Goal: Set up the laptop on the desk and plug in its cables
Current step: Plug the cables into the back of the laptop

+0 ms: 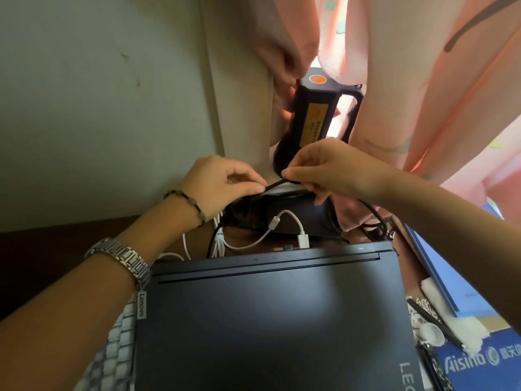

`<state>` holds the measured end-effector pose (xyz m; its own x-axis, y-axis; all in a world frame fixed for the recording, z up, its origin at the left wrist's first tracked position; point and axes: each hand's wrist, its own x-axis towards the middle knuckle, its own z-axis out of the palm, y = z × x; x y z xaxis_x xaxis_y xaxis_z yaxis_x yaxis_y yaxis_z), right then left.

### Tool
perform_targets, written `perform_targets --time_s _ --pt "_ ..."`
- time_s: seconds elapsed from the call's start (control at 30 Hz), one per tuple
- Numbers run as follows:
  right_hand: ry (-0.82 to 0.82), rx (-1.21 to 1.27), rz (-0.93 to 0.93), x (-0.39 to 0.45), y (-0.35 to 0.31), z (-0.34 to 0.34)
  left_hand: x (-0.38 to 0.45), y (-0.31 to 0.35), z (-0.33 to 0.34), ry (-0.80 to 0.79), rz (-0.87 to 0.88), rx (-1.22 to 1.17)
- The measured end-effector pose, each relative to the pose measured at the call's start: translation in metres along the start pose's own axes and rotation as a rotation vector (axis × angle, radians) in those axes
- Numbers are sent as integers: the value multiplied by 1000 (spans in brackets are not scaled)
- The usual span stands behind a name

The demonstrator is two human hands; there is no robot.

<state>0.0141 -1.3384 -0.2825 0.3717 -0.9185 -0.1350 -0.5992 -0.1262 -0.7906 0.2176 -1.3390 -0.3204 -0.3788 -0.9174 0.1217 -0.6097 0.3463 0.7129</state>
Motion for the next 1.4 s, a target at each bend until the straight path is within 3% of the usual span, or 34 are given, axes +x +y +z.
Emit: perform_targets --time_s 0.1,0.2,0.3,0.43,0.53,0.6,0.73,0.87,1.03,1.2,1.27,1.4 --pt "69 -19 16 0 6 0 -15 -27 -2 47 -166 -120" --pt "141 -16 19 -2 12 -2 -32 -55 1 -176 -409 -152" --pt "201 -18 18 -3 15 -4 -43 -72 8 -432 -461 -55" --pt "278 -22 28 -4 17 -5 -43 -72 15 -543 -470 -83" --pt "280 -12 37 -4 18 -7 -38 -69 17 -495 -469 -85" --pt "284 -18 46 -4 20 -9 -37 -69 15 -445 -528 -222" --pt "272 -119 75 -5 30 -13 -37 -68 6 -201 -573 -363" --pt "236 -225 105 -4 40 -12 -36 -61 -7 -14 -533 -482" --pt "280 -408 77 -3 45 0 -36 -47 -18 80 -462 -517" --pt "453 -450 -152 -8 26 23 -32 -34 -24 136 -420 -492" --pt "302 -310 -177 -6 14 39 -30 -32 -26 149 -414 -484" --pt "-103 -93 -4 3 1 75 -26 -29 -27 158 -408 -498"
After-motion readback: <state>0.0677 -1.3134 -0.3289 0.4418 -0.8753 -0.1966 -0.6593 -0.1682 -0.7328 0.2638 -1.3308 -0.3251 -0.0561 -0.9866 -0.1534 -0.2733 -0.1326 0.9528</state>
